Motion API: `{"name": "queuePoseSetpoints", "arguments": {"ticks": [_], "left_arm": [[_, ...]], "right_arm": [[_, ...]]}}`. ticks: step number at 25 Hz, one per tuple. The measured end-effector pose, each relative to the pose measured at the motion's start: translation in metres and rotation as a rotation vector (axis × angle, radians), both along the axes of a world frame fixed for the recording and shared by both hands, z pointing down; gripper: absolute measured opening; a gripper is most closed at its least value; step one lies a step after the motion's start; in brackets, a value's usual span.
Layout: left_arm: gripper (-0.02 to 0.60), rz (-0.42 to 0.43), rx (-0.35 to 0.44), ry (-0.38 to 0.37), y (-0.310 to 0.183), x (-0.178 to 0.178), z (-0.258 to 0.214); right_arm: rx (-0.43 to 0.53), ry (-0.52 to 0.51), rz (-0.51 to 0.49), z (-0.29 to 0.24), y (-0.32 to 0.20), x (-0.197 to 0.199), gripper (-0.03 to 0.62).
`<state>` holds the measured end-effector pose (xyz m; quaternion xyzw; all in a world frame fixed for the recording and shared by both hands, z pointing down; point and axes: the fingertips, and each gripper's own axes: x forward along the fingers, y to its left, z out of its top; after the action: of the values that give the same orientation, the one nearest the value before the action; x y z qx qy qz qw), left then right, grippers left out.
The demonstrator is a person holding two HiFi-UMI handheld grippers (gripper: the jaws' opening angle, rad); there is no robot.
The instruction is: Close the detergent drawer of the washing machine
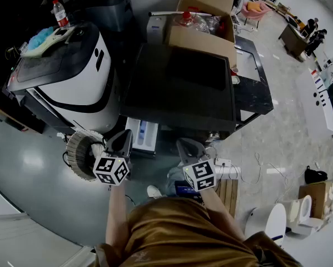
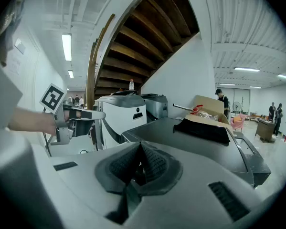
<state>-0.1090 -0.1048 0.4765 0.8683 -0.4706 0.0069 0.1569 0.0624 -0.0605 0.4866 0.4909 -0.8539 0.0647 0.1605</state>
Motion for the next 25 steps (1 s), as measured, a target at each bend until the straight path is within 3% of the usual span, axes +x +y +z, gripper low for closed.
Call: {"name": "queuePoseSetpoints", "arguments": {"ticks": [16, 20, 25], "left_arm": [[0.025, -0.037, -0.012, 0.041, -0.003, -0.013, 0.008], [0.028, -0.048, 0.024, 0.050, -0.001, -0.016, 0.004], [0.046, -0.044, 0.007, 0.008, 0.000, -0.014, 0.013]], "right_arm": [[-0.033, -0.015, 0.010, 0.009, -0.005, 0.000, 0.012], [-0.044, -0.018, 0.005, 0.012, -0.006, -0.001, 0.012], [-0.051, -0.017, -0.008, 0.016, -0.008, -0.002, 0.012]]}}
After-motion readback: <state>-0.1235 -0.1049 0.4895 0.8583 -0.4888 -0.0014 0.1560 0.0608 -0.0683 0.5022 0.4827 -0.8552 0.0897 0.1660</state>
